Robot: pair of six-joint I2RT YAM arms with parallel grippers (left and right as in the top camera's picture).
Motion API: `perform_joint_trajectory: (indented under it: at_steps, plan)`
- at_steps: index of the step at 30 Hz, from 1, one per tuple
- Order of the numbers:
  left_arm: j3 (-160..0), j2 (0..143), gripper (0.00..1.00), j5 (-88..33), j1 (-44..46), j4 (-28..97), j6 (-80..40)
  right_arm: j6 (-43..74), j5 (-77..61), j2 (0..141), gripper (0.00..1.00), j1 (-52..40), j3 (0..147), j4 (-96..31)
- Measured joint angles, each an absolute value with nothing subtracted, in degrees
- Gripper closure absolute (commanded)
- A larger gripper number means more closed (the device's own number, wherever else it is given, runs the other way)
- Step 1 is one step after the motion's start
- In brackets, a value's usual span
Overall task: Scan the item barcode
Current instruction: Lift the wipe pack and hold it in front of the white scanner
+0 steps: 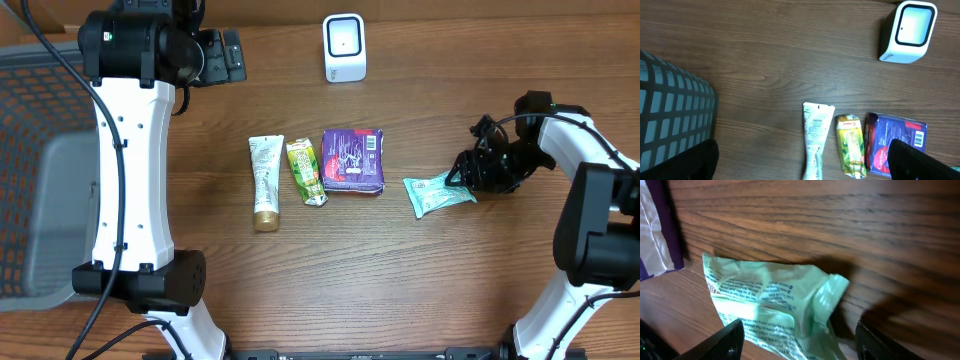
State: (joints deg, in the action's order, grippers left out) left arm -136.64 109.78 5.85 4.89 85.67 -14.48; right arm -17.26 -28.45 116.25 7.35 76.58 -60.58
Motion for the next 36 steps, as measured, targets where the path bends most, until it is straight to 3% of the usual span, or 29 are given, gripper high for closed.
perform_joint_trajectory:
  at_steps: [4, 10, 11, 12, 13, 15, 21, 26, 36]
  plan:
    - [-136.64, 109.75, 0.01, 5.85, 4.89, 85.67, -14.48, -18.46, -29.65, 116.81, 0.31, 7.35, 76.58, -60.31]
    - [-136.64, 109.75, 0.0, 5.85, 4.89, 85.67, -14.48, -18.94, -32.93, 117.27, 0.48, 7.4, 74.63, -56.99]
    - [-136.64, 109.78, 0.0, 5.85, 4.89, 85.65, -14.48, -18.98, -33.56, 117.27, 0.56, 7.42, 74.24, -56.47]
    - [-136.64, 109.75, 0.0, 5.85, 4.89, 85.65, -14.48, -18.33, -34.33, 117.27, 0.75, 7.42, 73.65, -55.66]
    - [-136.64, 109.75, 0.0, 5.85, 4.89, 85.67, -14.48, -17.58, -35.14, 117.27, 0.85, 7.42, 72.9, -54.78]
    - [-136.64, 109.78, 0.0, 5.85, 4.89, 85.67, -14.48, -16.34, -35.2, 117.32, 0.96, 7.4, 72.25, -53.89]
    - [-136.64, 109.78, 0.01, 5.85, 4.89, 85.67, -14.48, -12.25, -38.54, 117.78, 0.96, 7.51, 71.85, -53.67]
    - [-136.64, 109.75, 0.0, 5.85, 4.89, 85.67, -14.48, -11.27, -40.77, 118.48, 0.96, 8.38, 74.98, -60.75]
    - [-136.64, 109.75, 0.0, 5.85, 4.89, 85.67, -14.48, -10.37, -42.26, 111.37, 0.96, 9.08, 104.62, -76.86]
